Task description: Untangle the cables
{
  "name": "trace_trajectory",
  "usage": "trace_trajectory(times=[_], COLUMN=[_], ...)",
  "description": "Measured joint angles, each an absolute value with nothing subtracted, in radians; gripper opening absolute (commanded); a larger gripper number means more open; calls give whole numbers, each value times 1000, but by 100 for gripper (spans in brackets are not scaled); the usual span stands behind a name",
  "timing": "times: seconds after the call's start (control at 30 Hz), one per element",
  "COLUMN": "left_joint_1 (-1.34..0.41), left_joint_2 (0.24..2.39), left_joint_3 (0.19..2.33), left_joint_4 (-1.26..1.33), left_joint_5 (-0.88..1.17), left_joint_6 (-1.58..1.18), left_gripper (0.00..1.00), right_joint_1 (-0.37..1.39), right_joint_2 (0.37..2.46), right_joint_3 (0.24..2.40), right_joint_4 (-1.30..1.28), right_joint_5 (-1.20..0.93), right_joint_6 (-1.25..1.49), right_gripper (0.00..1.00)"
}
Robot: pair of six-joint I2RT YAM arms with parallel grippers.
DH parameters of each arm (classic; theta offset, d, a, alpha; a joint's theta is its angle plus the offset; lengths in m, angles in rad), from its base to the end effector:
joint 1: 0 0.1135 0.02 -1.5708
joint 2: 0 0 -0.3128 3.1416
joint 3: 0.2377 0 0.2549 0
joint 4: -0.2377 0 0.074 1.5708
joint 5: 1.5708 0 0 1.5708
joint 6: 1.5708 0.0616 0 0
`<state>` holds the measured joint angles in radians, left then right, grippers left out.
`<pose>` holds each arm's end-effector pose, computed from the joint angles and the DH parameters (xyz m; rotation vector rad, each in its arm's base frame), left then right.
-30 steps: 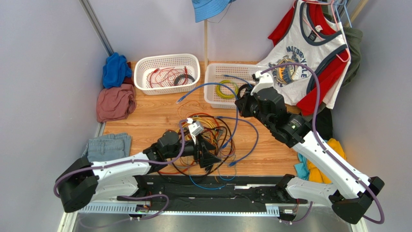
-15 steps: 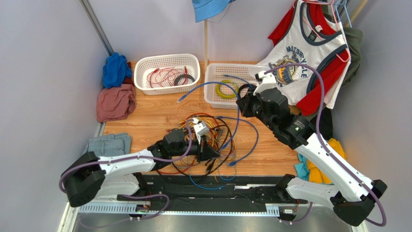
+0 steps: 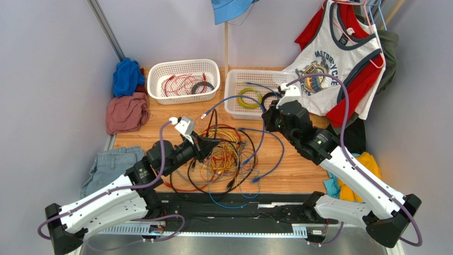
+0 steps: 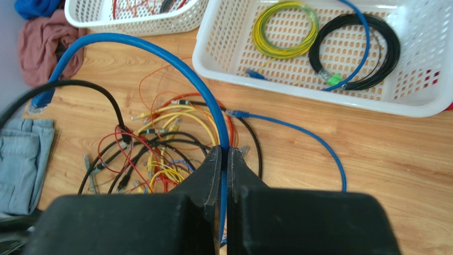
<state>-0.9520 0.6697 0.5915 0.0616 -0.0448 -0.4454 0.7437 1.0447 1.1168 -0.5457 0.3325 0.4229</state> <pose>0.0962 -0.1303 0.3459 0.3873 1.6447 -1.0397 0.1780 0.1364 0.4014 -0.1186 2.0360 0.3988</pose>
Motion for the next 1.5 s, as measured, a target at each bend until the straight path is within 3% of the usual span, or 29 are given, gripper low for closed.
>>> trace_trajectory(times=[0.27,0.6,1.23,1.27,1.3,1.4,1.5], left_joint_1=[-929,-914,-914,-914,-914,-914,-914], left_joint_2=[808,765,609,609,611,619,641], left_joint_3=[481,331,232,232,232,232,232], left_joint_4=[-136,-201,-198,-198,-198,-194,-183], left_joint_5=[-299,-383,-433,-437,-440,-447,-447], left_joint_6=[-641,-873,-962,-962,-963,-963,-963], left_gripper=[0,0,0,0,0,0,0], right_joint_1=[664,393,347,345,343,339,337], right_joint_2=[1074,1309,1666,1690,1712,1755,1757], right_joint_3=[1179,1302,1201,1202,1206,1215,1212], right_joint_4=[-495,-419,53,69,75,77,76], right_joint_5=[419,414,587,594,598,601,601], right_joint_6=[479,697,690,680,671,649,641], right_gripper=[0,0,0,5,24,51,60])
